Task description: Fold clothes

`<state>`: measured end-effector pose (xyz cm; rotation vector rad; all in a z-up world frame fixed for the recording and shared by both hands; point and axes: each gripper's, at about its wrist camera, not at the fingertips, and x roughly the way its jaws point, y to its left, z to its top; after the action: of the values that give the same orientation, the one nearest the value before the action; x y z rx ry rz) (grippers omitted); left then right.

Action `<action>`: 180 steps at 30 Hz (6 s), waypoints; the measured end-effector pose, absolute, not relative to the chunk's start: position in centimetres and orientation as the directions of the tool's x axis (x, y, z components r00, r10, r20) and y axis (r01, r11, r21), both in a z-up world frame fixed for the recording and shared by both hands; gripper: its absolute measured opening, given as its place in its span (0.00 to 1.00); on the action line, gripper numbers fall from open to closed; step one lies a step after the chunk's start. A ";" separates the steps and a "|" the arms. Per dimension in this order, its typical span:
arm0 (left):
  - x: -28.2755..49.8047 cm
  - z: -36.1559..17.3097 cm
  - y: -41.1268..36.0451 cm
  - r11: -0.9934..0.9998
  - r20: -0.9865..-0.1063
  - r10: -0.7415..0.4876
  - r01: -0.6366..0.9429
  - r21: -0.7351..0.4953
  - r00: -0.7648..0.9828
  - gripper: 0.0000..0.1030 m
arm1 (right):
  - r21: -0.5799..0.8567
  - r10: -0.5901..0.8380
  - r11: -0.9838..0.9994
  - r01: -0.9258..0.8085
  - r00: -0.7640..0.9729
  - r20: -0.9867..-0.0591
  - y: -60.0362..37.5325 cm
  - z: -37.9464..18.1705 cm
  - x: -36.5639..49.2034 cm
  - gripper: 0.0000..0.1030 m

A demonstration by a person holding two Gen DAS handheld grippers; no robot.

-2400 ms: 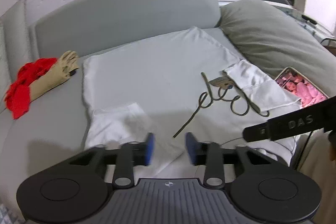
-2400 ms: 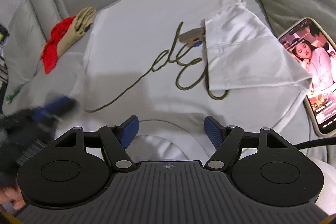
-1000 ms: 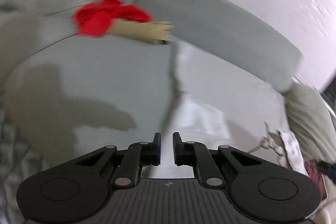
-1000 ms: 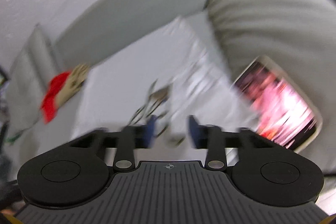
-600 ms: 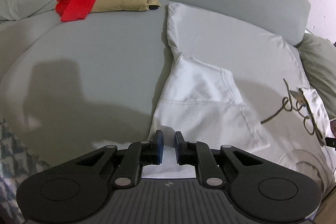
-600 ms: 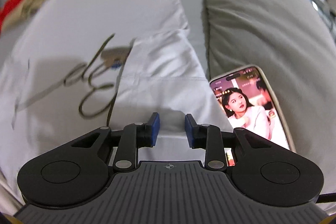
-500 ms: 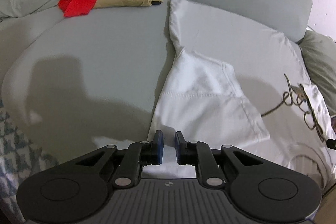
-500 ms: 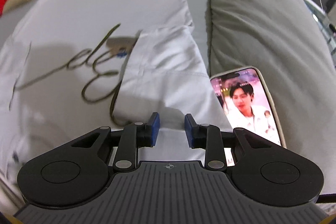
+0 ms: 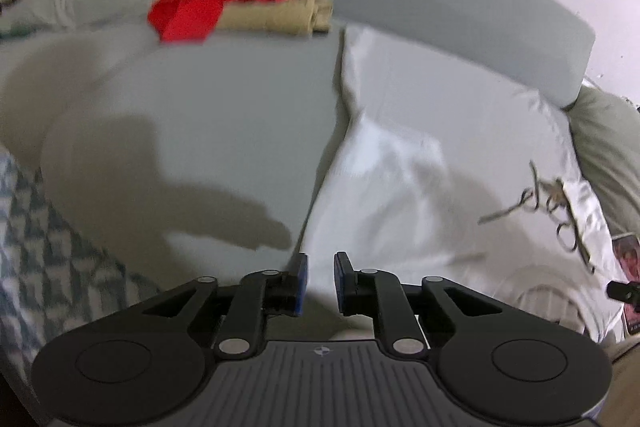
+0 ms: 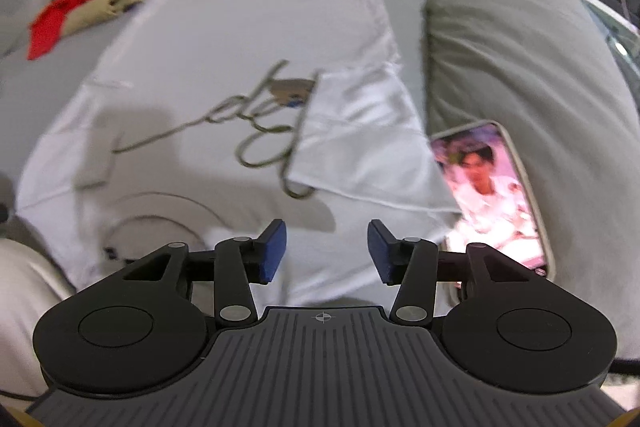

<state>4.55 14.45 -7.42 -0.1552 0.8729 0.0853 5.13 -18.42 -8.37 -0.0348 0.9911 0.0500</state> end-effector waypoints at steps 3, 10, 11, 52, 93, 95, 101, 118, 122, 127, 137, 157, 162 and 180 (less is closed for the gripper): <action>5.6 -7.0 13.3 0.993 -0.740 0.014 -0.095 -0.068 0.673 0.23 | 0.019 0.057 0.997 -0.073 0.560 -0.826 -17.6 -8.5 5.5 0.51; 10.2 -9.3 12.4 0.997 -0.777 -0.017 -0.046 -0.059 0.629 0.21 | 0.085 0.024 0.994 0.074 0.594 -0.804 -20.5 -8.9 8.7 0.45; 11.1 -9.7 12.3 0.997 -0.786 -0.022 -0.047 -0.065 0.618 0.21 | 0.095 0.019 0.991 0.097 0.593 -0.805 -21.1 -9.0 9.3 0.45; 11.3 -9.3 7.4 0.998 -0.840 -0.066 0.020 -0.066 0.538 0.39 | 0.102 0.053 0.993 0.064 0.526 -0.849 -20.2 -9.3 15.3 0.59; 2.9 -1.6 7.3 0.992 -0.723 -0.125 0.099 -0.078 0.679 0.51 | 0.309 0.344 0.937 -0.163 0.581 -0.738 -21.8 0.6 4.0 0.73; 3.5 -0.1 8.3 0.992 -0.696 -0.126 0.078 -0.100 0.707 0.55 | 0.369 0.370 0.919 -0.138 0.624 -0.689 -23.4 2.6 4.1 0.79; 7.7 1.1 11.4 0.985 -0.687 -0.102 -0.025 -0.173 0.720 0.65 | 0.411 0.315 0.911 -0.040 0.712 -0.627 -26.3 4.9 6.8 0.86; 26.8 -7.8 14.5 0.969 -0.759 -0.050 -0.154 -0.195 0.649 0.67 | 0.339 0.185 0.928 0.156 0.599 -0.779 -28.0 -2.7 26.5 0.72; 31.2 -9.7 15.1 0.974 -0.744 -0.014 -0.161 -0.162 0.668 0.67 | 0.305 0.140 0.934 0.186 0.595 -0.792 -27.9 -6.6 31.0 0.72; 37.5 -12.7 17.3 0.957 -0.735 -0.073 -0.161 -0.243 0.675 0.53 | 0.420 0.228 0.885 0.199 0.601 -0.766 -29.8 -10.1 37.9 0.72; 45.2 -15.9 20.5 0.929 -0.728 -0.175 -0.134 -0.346 0.662 0.50 | 0.542 0.318 0.813 0.214 0.616 -0.721 -33.5 -15.7 46.8 0.61; 45.4 -16.2 20.9 0.930 -0.671 -0.249 -0.020 -0.366 0.699 0.36 | 0.564 0.365 0.820 0.100 0.668 -0.649 -32.0 -18.1 51.2 0.08; 44.4 -15.5 19.5 0.955 -0.669 -0.210 0.003 -0.297 0.713 0.02 | 0.527 0.324 0.843 0.108 0.679 -0.658 -30.8 -18.0 51.1 0.07; 27.3 -7.1 22.5 0.855 -0.576 -0.292 -0.062 -0.516 0.763 0.00 | 0.613 0.222 0.748 0.257 0.773 -0.595 -32.5 -7.4 33.5 0.04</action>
<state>27.31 22.51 -7.12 -0.5419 0.6991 -0.1322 33.54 -32.48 -7.35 0.7423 0.7045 -0.0208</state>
